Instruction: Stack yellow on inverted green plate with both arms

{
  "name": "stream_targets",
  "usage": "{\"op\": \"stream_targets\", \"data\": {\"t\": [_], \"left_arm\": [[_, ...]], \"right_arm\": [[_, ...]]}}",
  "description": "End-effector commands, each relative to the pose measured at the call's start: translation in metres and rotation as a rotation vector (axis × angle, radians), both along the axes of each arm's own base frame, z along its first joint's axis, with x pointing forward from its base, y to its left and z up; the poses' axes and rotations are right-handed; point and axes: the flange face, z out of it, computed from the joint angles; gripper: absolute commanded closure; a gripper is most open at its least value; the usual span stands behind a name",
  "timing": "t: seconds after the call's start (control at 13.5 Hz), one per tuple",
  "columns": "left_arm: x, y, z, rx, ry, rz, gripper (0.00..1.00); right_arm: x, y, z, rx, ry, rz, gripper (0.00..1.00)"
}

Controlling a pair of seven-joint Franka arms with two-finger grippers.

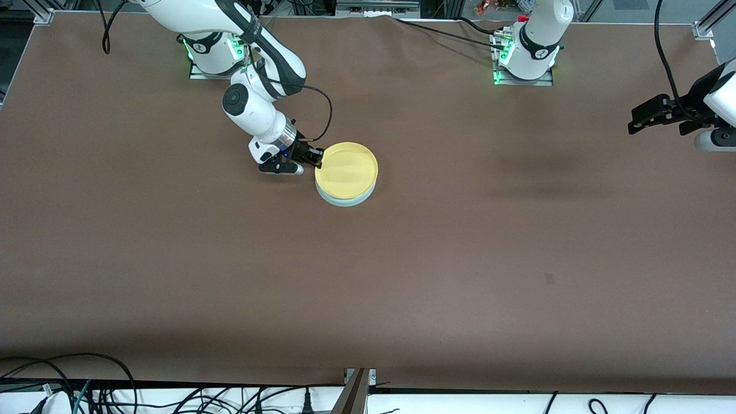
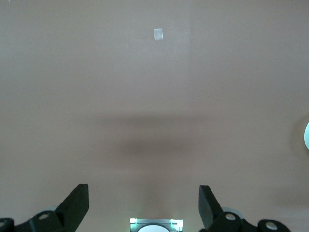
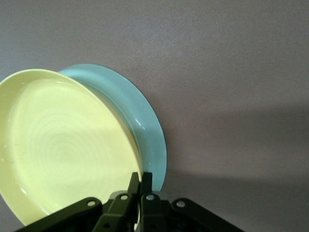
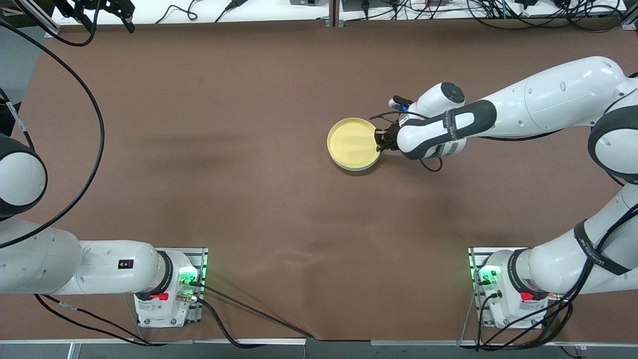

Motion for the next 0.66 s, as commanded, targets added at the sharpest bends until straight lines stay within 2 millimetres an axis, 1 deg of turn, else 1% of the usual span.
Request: {"op": "stream_targets", "data": {"t": [0.0,0.07,0.15,0.22,0.37,0.44,0.52,0.59], "left_arm": [[0.002,0.01,0.011,0.013,-0.039,-0.001,0.0],[0.005,0.008,0.012,0.014,-0.043,0.013,0.0],[0.006,0.005,0.021,0.016,-0.062,0.004,0.0],[0.008,0.003,0.017,0.014,-0.057,-0.001,0.0],[0.019,-0.008,-0.001,0.01,-0.024,-0.03,0.0],[0.019,-0.017,-0.001,0.013,-0.024,-0.038,0.0],[0.02,-0.019,-0.001,0.014,-0.027,-0.044,0.0],[0.02,-0.019,-0.002,0.012,-0.025,-0.042,0.0]], "right_arm": [[0.008,-0.004,0.011,0.007,-0.029,-0.021,0.0],[0.013,-0.005,0.022,0.006,-0.043,-0.024,0.0],[0.03,-0.016,0.042,-0.012,-0.01,-0.023,0.0],[0.042,-0.022,0.056,-0.023,0.028,-0.009,0.0],[0.085,-0.043,0.099,-0.06,0.106,0.033,0.0],[0.112,-0.058,0.123,-0.115,0.12,0.078,0.0],[0.137,-0.071,0.148,-0.164,0.134,0.115,0.0],[0.158,-0.075,0.168,-0.199,0.154,0.148,0.0]]}}
